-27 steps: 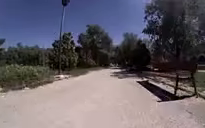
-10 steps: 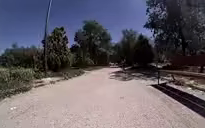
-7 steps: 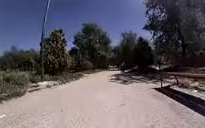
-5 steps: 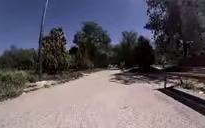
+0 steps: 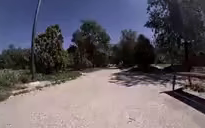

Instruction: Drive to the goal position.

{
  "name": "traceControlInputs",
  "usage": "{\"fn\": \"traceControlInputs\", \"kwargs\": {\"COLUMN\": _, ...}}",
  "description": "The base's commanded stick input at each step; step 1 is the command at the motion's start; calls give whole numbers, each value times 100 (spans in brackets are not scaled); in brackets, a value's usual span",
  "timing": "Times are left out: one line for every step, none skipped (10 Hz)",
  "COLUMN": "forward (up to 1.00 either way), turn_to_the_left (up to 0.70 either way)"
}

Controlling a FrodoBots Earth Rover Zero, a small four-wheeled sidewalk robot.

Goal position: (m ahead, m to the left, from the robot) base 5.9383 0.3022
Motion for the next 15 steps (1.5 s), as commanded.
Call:
{"fn": "traceControlInputs", "kwargs": {"forward": 70, "turn_to_the_left": 1}}
{"fn": "traceControlInputs", "kwargs": {"forward": 70, "turn_to_the_left": 1}}
{"fn": "traceControlInputs", "kwargs": {"forward": 70, "turn_to_the_left": -2}}
{"fn": "traceControlInputs", "kwargs": {"forward": 70, "turn_to_the_left": -21}}
{"fn": "traceControlInputs", "kwargs": {"forward": 70, "turn_to_the_left": -32}}
{"fn": "traceControlInputs", "kwargs": {"forward": 70, "turn_to_the_left": -29}}
{"fn": "traceControlInputs", "kwargs": {"forward": 70, "turn_to_the_left": 1}}
{"fn": "traceControlInputs", "kwargs": {"forward": 70, "turn_to_the_left": 1}}
{"fn": "traceControlInputs", "kwargs": {"forward": 70, "turn_to_the_left": 1}}
{"fn": "traceControlInputs", "kwargs": {"forward": 70, "turn_to_the_left": 1}}
{"fn": "traceControlInputs", "kwargs": {"forward": 70, "turn_to_the_left": 1}}
{"fn": "traceControlInputs", "kwargs": {"forward": 70, "turn_to_the_left": 1}}
{"fn": "traceControlInputs", "kwargs": {"forward": 70, "turn_to_the_left": 1}}
{"fn": "traceControlInputs", "kwargs": {"forward": 70, "turn_to_the_left": 1}}
{"fn": "traceControlInputs", "kwargs": {"forward": 70, "turn_to_the_left": 1}}
